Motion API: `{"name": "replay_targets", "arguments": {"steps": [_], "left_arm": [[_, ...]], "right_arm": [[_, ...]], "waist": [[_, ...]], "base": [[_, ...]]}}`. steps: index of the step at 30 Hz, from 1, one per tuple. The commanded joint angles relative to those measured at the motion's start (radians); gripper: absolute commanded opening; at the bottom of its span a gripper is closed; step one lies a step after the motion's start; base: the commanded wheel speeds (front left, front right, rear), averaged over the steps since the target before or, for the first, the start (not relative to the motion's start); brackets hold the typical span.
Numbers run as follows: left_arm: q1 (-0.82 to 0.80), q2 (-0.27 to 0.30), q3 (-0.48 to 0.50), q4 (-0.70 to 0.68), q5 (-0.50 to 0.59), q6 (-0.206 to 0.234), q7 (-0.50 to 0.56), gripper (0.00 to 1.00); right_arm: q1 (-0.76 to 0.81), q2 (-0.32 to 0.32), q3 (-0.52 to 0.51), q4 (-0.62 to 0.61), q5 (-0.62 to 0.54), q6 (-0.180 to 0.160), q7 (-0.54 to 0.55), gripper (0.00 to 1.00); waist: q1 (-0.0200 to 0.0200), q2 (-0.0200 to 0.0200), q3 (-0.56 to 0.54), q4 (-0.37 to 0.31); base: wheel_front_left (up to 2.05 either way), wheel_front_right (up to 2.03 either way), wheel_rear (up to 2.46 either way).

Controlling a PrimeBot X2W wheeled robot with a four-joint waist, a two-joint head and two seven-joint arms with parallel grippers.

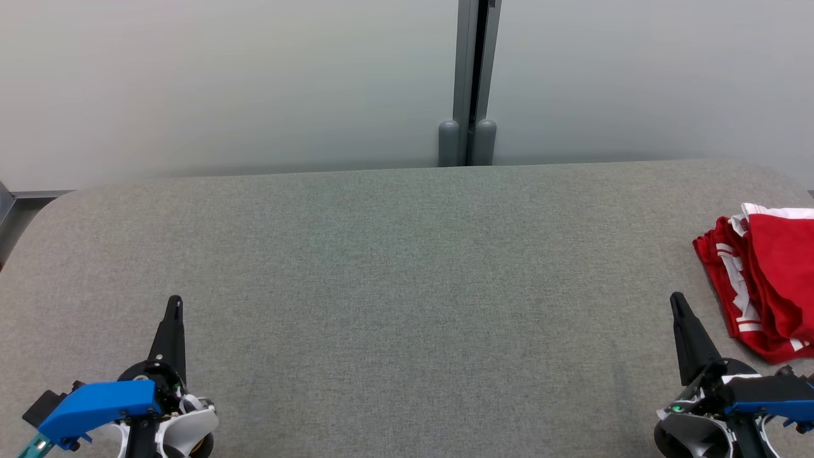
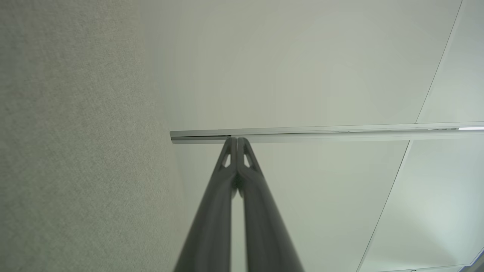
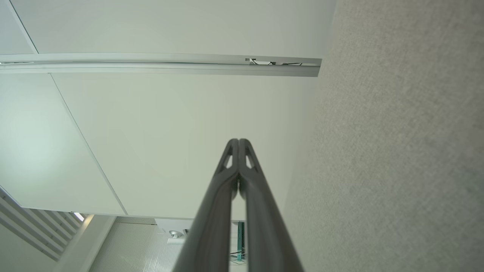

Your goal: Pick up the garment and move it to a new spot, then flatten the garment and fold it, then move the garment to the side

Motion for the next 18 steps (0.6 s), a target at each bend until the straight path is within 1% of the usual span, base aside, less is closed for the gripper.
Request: {"name": "replay_targets", "arguments": {"steps": [1, 18], "left_arm": [[-0.013, -0.003, 0.004, -0.008, -0.021, -0.002, 0.007, 0.0], [-0.012, -0.003, 0.004, -0.007, -0.018, -0.002, 0.007, 0.0]], "right_arm": [[-0.016, 0.003, -0.004, 0.003, 0.022, 0.0, 0.006, 0.0], [-0.015, 0.002, -0.003, 0.002, 0.019, 0.0, 0.005, 0.0]], "waist": [[-0.0001, -0.0001, 0.0, 0.0], [-0.0001, -0.0001, 0.0, 0.0]], "base": [[0.0, 0.0, 0.0], [0.0, 0.0, 0.0]]}}
